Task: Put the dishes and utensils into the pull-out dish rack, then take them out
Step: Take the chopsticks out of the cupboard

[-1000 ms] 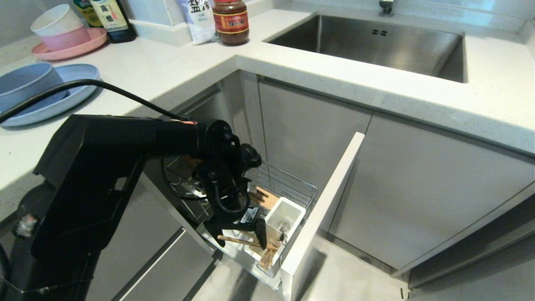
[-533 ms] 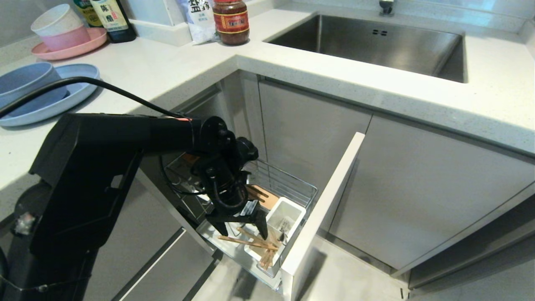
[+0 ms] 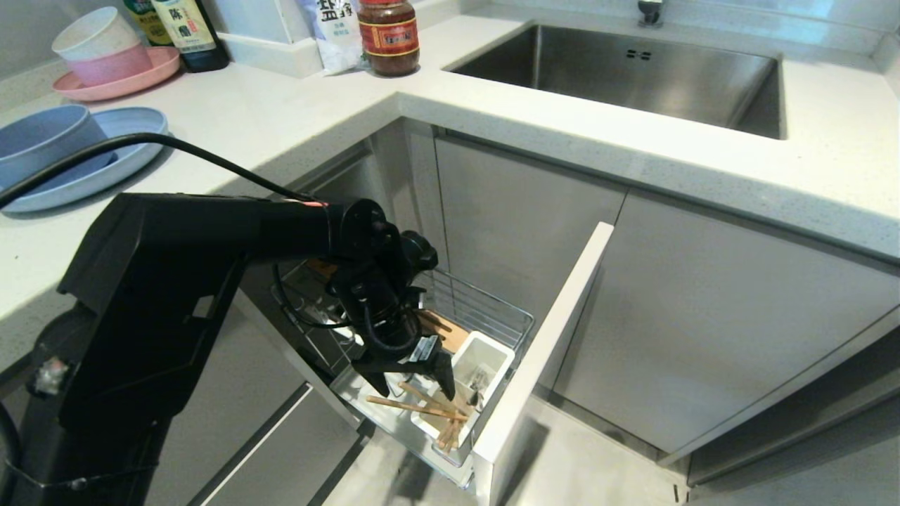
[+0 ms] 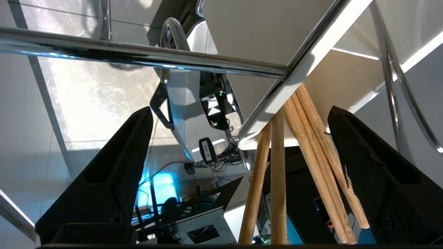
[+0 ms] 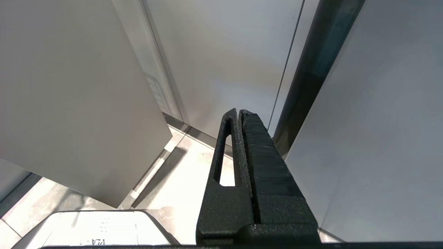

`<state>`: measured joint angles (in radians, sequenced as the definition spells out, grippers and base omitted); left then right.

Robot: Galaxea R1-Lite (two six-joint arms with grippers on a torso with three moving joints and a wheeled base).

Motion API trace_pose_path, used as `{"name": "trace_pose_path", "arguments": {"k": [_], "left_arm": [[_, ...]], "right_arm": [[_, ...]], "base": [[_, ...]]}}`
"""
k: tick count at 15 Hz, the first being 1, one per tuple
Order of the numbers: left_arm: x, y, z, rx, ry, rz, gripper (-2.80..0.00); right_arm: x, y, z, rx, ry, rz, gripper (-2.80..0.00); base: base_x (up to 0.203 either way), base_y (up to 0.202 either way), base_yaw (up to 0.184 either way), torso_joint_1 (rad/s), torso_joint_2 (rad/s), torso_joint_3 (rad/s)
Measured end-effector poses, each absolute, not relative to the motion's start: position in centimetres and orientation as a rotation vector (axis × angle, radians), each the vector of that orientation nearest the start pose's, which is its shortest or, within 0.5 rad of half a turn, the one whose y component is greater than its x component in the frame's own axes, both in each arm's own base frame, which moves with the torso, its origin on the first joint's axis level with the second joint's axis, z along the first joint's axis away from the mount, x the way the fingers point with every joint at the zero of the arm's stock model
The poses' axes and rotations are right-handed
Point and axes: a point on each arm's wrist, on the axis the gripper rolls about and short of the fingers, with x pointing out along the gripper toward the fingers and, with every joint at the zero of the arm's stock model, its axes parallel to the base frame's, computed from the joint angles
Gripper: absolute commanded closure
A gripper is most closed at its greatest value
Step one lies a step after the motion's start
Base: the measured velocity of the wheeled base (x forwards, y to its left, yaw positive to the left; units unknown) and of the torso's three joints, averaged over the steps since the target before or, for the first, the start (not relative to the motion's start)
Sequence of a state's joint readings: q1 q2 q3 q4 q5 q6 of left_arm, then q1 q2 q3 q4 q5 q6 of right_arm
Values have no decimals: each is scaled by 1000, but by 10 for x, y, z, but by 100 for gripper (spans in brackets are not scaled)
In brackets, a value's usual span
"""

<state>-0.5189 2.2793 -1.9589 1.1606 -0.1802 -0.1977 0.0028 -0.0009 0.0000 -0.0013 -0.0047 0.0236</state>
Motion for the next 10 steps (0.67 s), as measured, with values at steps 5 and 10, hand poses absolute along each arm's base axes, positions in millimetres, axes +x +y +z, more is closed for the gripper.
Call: {"name": "trace_pose_path", "arguments": {"k": [5, 10], "left_arm": [[337, -199, 142, 113, 1553, -411, -280], [333, -199, 140, 151, 1585, -429, -280]], "right_arm": [[-23, 0, 76, 24, -2, -2, 0], [-23, 0, 76, 23, -2, -2, 0]], "base": [[0, 0, 0, 0, 0, 0], [0, 0, 0, 0, 0, 0]]}}
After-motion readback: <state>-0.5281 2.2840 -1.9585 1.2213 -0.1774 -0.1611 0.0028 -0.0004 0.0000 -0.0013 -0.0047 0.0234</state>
